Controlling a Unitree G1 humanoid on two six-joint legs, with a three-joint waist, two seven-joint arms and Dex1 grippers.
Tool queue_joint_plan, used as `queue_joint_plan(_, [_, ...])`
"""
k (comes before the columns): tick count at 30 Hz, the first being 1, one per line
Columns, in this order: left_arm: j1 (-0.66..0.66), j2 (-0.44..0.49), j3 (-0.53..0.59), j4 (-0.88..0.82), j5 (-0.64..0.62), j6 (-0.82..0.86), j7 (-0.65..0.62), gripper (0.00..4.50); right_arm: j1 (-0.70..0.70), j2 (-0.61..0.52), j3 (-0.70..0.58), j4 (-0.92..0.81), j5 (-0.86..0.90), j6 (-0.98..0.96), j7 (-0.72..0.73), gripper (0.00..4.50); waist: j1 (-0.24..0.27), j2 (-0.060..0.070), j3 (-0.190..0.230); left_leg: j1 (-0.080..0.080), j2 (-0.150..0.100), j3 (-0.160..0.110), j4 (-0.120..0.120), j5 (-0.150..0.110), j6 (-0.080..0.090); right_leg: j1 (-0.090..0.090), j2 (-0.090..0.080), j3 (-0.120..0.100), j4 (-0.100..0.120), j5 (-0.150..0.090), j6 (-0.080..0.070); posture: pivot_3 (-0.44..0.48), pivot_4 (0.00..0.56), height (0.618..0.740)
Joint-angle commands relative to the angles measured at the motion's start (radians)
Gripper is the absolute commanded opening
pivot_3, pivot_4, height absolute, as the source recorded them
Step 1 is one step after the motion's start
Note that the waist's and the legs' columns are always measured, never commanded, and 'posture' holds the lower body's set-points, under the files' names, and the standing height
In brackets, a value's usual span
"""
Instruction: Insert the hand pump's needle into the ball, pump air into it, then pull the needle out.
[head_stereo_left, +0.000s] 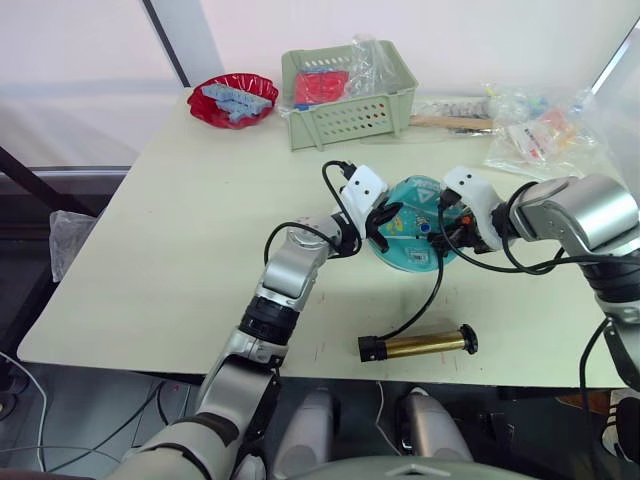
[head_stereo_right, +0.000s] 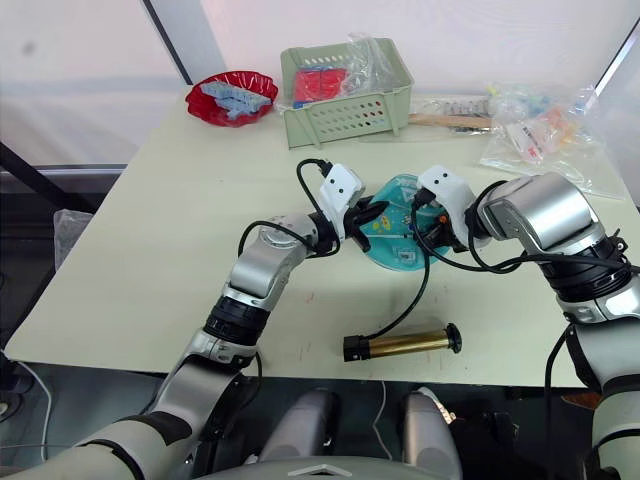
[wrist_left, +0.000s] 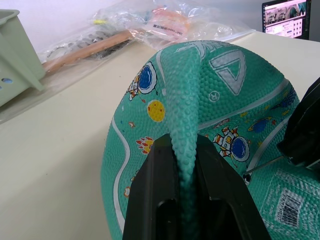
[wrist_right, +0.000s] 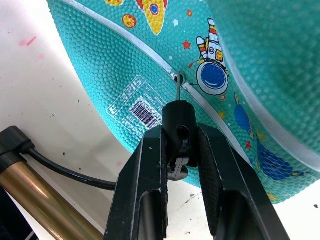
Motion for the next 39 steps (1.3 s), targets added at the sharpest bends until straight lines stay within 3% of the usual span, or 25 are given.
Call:
queue_joint_plan(1, [0.021,-0.009,-0.03,0.023,0.005,0.022,-0.007,0.01,0.01,-0.021,0.002,-0.022,-0.014,-0.008,0.005,0.32,0.0,0.0,0.0,0.0,0.0,0.0,0.0,0.0,0.0,0.0,0.0,0.0,0.0,0.0,0.0,0.0,0.15,0.737])
queue_joint_plan(39, [0.044,-0.025,-0.057,0.001,0.003,0.032,-0.02,0.01,-0.037,0.053,0.044,0.007,-0.054,0.04,-0.007,0.32,-0.002,0.0,-0.001,0.001,0.0,-0.001,0.0,0.0,0.0,0.0,0.0,-0.001,0.0,0.0,0.0,0.0,0.15,0.737])
